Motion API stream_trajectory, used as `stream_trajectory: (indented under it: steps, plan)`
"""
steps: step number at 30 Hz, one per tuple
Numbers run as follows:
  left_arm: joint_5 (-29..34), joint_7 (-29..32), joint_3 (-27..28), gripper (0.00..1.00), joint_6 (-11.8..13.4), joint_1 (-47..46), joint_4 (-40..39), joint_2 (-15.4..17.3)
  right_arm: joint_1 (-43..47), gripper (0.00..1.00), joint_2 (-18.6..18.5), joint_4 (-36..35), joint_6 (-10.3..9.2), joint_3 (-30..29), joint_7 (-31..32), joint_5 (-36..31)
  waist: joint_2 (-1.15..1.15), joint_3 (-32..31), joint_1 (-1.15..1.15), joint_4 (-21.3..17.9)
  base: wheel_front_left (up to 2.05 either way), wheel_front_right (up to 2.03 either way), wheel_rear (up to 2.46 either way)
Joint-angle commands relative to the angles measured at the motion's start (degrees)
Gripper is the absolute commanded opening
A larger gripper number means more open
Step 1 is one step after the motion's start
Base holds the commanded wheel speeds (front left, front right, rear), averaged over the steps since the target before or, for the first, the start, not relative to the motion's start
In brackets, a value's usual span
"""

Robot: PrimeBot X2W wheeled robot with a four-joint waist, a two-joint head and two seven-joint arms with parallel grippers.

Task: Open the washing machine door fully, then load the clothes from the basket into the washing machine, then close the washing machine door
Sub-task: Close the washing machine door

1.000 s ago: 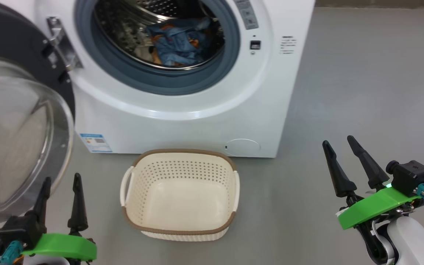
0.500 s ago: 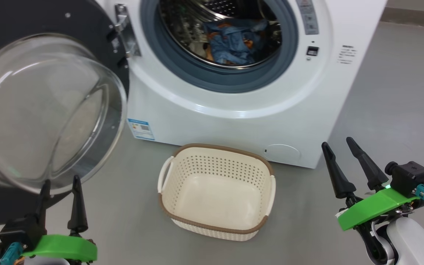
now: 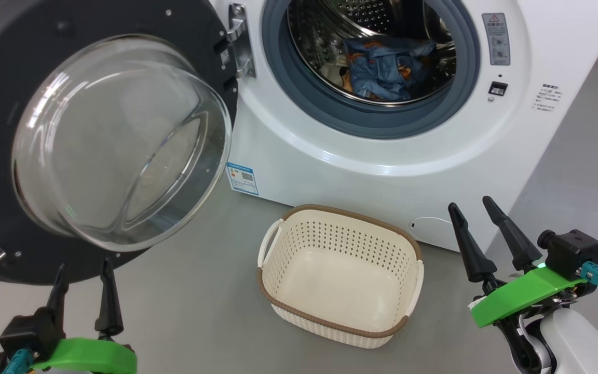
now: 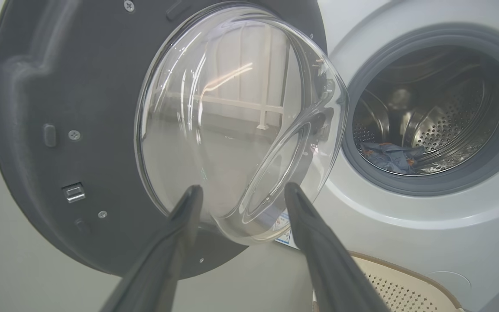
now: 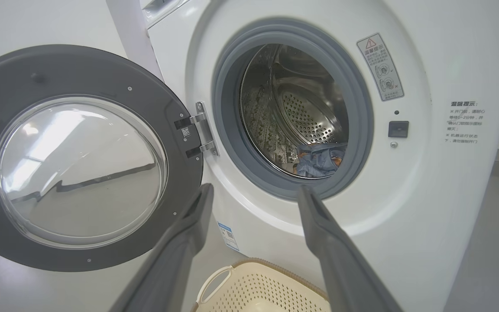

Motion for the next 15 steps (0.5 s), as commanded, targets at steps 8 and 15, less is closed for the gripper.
stream_trajectory:
  steps: [8,15]
  plan:
    - [0.8,-0.4,1.8,1.0,-0.3,-0.4,-1.1,0.8,0.6,1.0,-0.8,-1.2,0.25,0.7,-0.5,0.3,0.0,-0.1,0.0,1.7,0.0,0.0,0.0]
    - [0.9,-0.4,2.2,1.0,-0.3,-0.3,-1.2,0.7,0.3,1.0,-0.7,-1.2,0.25,1.1,-0.5,0.3,0.0,0.1,0.0,1.5,0.0,0.0,0.0]
